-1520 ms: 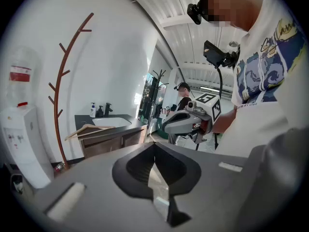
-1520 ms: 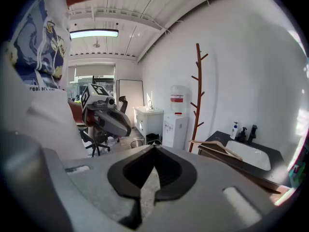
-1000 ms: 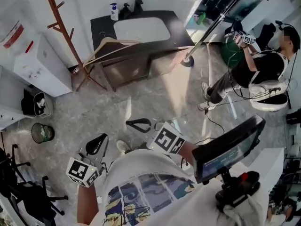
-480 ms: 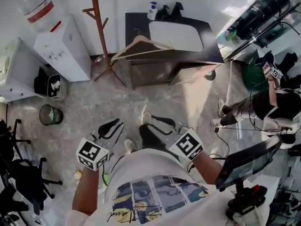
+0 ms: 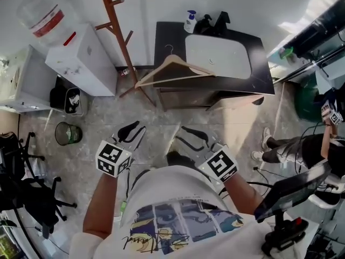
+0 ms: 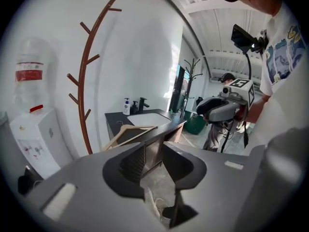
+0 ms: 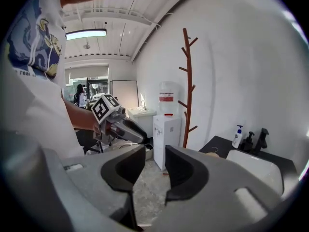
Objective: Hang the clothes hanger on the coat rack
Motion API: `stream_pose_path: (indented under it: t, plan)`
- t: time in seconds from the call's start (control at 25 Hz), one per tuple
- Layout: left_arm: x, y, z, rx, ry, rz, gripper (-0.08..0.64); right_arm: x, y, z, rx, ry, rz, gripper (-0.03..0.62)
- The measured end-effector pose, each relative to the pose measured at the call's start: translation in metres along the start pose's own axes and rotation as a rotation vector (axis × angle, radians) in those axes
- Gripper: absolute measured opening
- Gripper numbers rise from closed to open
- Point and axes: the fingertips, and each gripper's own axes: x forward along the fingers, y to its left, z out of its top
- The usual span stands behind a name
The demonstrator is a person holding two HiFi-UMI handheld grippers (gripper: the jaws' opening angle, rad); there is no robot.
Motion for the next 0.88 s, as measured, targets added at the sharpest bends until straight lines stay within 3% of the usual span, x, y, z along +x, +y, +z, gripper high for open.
stream_pose_path:
  t: [0.28,0.52,0.88]
  plan:
    - [0.074,0.082,0.012,0.051,0.096,0.099,0.129,-0.001,-0.083,-0.007,-0.009,0.016,-0.042,0.123]
    - [0.133,0.144,0.009,0.106,0.21,0.076,0.137,-0.002,-0.117,-0.008,0.051,0.039,-0.163,0.123]
    - [0.206,0.206,-0.032,0.168,0.409,0.0,0.163,0.003,-0.123,-0.012,0.197,0.088,-0.329,0.123]
